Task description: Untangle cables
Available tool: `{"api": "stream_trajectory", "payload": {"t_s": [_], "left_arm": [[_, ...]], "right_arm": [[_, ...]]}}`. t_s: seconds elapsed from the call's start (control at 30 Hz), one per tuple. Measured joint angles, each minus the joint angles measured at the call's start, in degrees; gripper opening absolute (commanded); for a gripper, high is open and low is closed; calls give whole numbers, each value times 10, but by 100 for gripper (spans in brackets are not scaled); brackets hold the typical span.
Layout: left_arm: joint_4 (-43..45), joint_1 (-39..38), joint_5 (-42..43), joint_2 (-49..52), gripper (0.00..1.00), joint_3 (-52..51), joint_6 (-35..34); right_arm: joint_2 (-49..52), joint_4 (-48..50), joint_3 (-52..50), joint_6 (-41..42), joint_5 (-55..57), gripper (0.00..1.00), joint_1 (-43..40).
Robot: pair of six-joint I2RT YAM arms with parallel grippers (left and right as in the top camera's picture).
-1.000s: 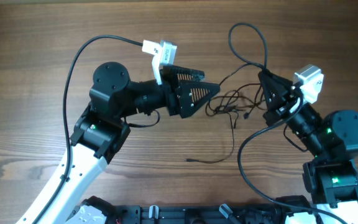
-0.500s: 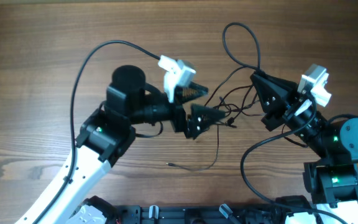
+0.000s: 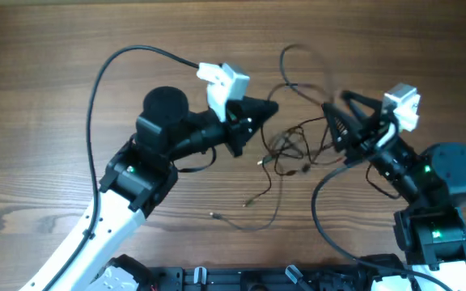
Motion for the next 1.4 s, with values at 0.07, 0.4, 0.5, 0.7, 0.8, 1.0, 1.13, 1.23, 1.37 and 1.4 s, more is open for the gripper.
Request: {"api": "stream_trajectory", "payload": {"t_s": [0.07, 0.4, 0.5, 0.7, 0.8, 1.0, 1.13, 1.23, 1.37, 1.4], "left_arm": [[-2, 23, -4, -10, 4, 0, -6], [2, 94, -6, -85, 4, 0, -30], [39, 94, -6, -85, 4, 0, -56], [112, 81, 7, -85, 4, 0, -95], [160, 75, 24, -85, 4, -1, -114], [219, 55, 34, -85, 4, -1, -143], [291, 52, 37, -85, 4, -1, -152], [316, 52, 37, -85, 4, -1, -165], [309, 52, 37, -85, 4, -1, -171], [300, 52, 37, -85, 4, -1, -172]], "right_arm": [[2, -100, 3, -16, 105, 99, 0], [97, -179, 3, -27, 114, 100, 0], [125, -145, 3, -27, -17, 100, 0], [188, -92, 3, -16, -167, 100, 0], [216, -77, 3, -16, -190, 100, 0], [269, -35, 3, -16, -246, 100, 7], [301, -35, 3, -31, -255, 100, 37], [332, -22, 3, -37, -257, 100, 69], [347, 47, 0, -18, -266, 94, 100], [347, 110, -2, 2, -290, 94, 100]]}}
